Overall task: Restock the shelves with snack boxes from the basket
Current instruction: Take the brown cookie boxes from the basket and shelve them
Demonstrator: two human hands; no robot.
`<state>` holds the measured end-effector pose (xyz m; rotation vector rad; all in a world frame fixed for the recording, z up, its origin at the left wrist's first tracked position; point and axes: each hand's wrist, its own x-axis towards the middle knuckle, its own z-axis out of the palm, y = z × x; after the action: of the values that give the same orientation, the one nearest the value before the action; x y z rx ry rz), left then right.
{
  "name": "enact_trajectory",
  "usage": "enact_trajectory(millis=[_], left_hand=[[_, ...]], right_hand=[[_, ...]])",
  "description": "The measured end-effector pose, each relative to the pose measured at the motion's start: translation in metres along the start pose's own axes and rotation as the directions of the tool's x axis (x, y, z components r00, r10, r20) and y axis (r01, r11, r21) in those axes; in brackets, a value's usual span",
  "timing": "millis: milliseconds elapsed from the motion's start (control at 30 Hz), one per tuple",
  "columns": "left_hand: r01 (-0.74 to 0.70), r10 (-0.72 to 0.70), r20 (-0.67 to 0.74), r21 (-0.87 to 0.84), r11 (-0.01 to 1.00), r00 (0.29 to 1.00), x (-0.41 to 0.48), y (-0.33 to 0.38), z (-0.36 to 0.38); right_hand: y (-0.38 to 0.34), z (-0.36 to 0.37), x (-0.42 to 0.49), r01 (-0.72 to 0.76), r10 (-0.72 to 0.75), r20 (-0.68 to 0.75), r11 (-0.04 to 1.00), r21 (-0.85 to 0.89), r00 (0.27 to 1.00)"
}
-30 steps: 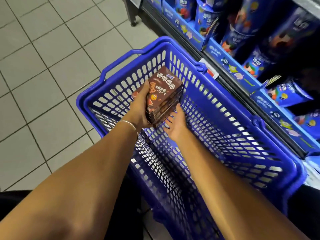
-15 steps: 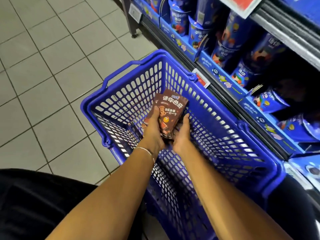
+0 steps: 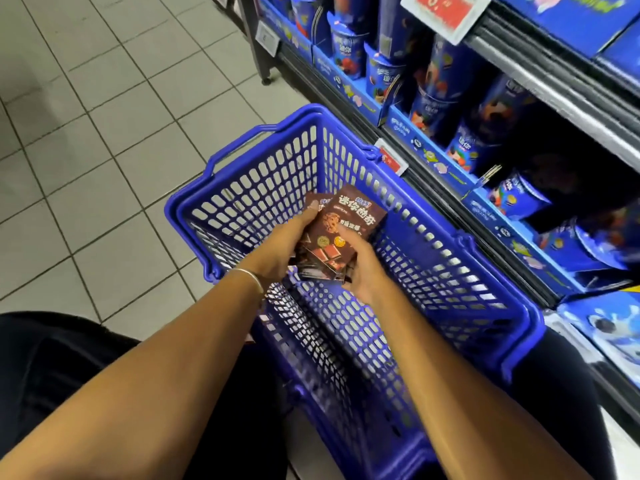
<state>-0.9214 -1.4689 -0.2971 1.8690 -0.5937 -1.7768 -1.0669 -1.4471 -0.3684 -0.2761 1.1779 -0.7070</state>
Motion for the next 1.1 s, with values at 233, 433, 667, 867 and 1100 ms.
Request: enact_trajectory(millis=[233,433,667,867,1100], left_hand=[[0.06,-0.067,0.06,0.102,0.993,0.996,-0.005,0.004,-0.025],[0.073,-0.07,-0.059,0.066,0.995,0.996,0.0,-0.012,-0.026],[0.038,-0.037,0.033,-0.052,0.998,0.999,-0.005,-0.005,-0.02],[-0.097,0.105,0.233,-0.046,0.994,0.967,-0.021,0.028,-0.005],[-0.059,0.082,0.144,-0.155,0.986,0.986,-0.033,0.045,-0.026]], right_hand=[[-0.03,0.008,-0.025,-0.018,0.009,0.105,0.997,0.077,0.994],[-0.035,0.011,-0.029,0.007,-0.023,0.121,0.991,0.137,0.992],[-0.03,0.015,-0.037,0.027,-0.022,0.039,0.991,-0.133,0.999],[-0.055,0.04,-0.047,0.133,-0.121,0.155,0.988,-0.073,0.981],[-0.059,0.015,-0.025,0.119,-0.225,-0.21,0.899,-0.422,0.951]])
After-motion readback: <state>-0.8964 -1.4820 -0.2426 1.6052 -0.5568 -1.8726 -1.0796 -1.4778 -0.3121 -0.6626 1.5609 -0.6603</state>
